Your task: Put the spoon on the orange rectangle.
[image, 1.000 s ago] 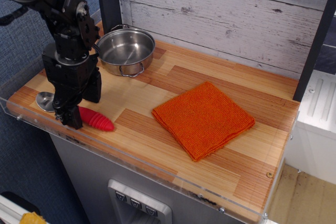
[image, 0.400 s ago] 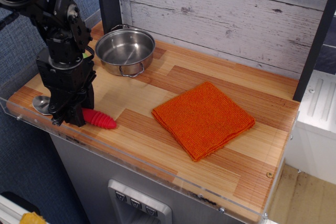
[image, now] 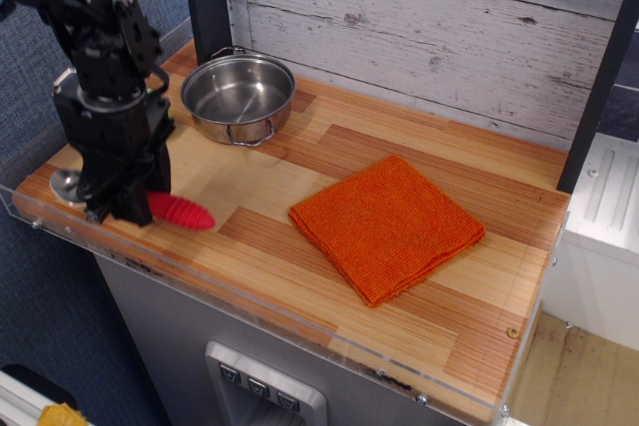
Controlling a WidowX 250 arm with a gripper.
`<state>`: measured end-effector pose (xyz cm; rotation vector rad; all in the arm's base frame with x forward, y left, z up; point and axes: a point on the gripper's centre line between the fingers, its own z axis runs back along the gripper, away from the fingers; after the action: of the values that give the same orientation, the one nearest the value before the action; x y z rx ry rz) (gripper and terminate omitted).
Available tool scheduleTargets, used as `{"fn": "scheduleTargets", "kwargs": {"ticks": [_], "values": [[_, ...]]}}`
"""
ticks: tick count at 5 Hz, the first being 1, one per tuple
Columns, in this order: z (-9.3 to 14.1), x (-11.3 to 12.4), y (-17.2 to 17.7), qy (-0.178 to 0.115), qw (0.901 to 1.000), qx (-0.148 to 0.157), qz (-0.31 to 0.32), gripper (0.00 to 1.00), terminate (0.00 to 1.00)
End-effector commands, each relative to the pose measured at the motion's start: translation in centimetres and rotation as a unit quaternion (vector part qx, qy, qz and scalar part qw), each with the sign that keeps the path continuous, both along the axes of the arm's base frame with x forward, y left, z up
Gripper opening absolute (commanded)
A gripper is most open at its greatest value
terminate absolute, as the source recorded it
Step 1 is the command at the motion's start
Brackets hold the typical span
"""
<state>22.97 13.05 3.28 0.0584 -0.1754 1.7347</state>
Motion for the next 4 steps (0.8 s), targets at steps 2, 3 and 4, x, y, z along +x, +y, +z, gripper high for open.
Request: {"fn": "scheduleTargets", "kwargs": {"ticks": [2,3,4], "values": [[5.2,2.7,-4.4,-0.045,0.9940,0.023,-0.098,0.00,0.00],[5.7,3.7,-6.2,-0.051,0.9880,0.014,-0.145,0.00,0.00],[5.9,5.3,-7.3,-0.052,0.9732,-0.018,-0.223,0.00,0.00]]}}
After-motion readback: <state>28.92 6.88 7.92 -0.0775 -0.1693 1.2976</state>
